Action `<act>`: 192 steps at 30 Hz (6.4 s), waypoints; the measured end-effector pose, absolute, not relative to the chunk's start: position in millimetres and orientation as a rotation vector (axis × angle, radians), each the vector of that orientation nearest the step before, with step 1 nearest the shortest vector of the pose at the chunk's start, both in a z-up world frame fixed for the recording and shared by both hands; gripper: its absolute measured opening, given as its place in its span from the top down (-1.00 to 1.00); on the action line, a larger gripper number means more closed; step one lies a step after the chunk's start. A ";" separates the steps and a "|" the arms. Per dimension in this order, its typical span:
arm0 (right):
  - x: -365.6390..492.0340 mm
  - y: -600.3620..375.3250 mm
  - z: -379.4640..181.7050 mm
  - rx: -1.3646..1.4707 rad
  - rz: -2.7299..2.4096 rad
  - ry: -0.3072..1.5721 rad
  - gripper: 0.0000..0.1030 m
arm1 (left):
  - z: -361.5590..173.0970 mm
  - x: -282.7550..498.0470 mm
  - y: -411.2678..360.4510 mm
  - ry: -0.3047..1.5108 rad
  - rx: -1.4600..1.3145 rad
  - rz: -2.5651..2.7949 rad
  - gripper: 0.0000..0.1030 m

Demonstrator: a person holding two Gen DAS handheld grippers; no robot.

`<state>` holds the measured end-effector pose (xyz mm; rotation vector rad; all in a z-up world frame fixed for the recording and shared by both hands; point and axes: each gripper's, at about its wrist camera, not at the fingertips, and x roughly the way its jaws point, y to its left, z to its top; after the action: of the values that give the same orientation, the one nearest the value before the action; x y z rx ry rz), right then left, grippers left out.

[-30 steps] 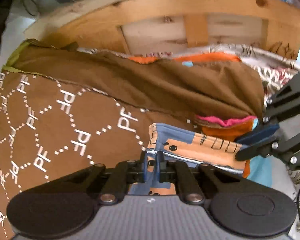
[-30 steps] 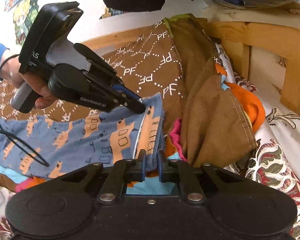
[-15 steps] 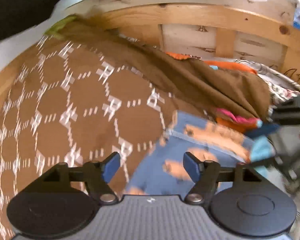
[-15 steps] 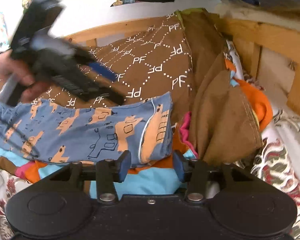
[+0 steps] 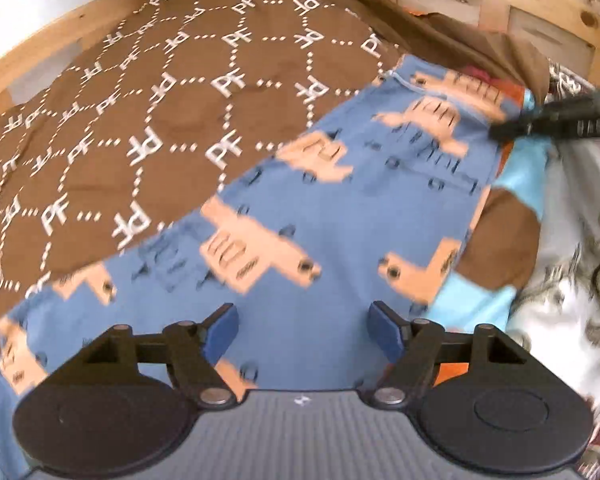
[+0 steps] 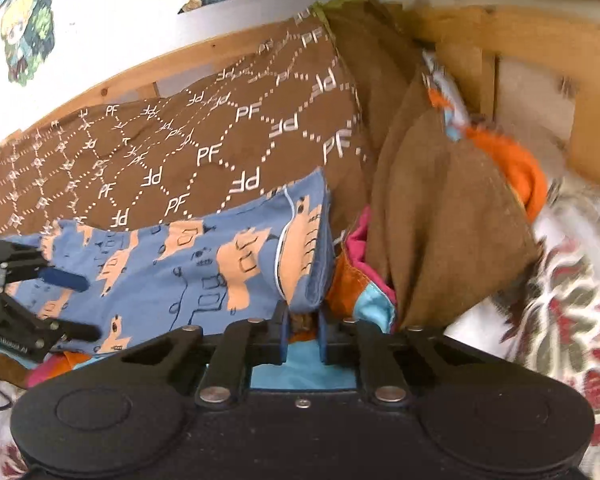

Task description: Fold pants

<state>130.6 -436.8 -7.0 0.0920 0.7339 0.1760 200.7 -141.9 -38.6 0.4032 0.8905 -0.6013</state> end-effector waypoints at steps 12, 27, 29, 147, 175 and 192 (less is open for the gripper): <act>113.8 -422.8 11.0 -0.069 0.098 0.659 0.08 | -22.0 191.4 -88.9 0.915 0.257 -0.580 -0.62; 161.7 -365.9 -25.8 -0.546 -0.031 0.575 -0.59 | -35.9 187.2 -40.3 0.920 0.236 -0.414 -0.88; 165.4 -383.4 -13.4 -0.417 -0.023 0.561 -0.55 | -32.4 184.1 -33.2 0.934 0.232 -0.418 -0.89; 184.5 -162.7 -38.0 -0.469 0.716 0.645 -0.40 | -12.8 193.3 93.0 0.905 0.639 0.169 -0.70; 109.5 -368.8 7.4 -0.006 -0.040 0.570 -0.83 | -0.4 235.6 -36.7 1.033 0.259 -0.168 -0.99; 116.1 -405.6 -11.8 0.331 -0.009 0.624 -0.61 | 47.3 318.1 -301.6 1.067 0.534 -0.772 -0.99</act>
<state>116.1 -405.6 -11.8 0.3307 0.6240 -0.0090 318.1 -301.6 47.3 0.5336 1.0671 -0.7724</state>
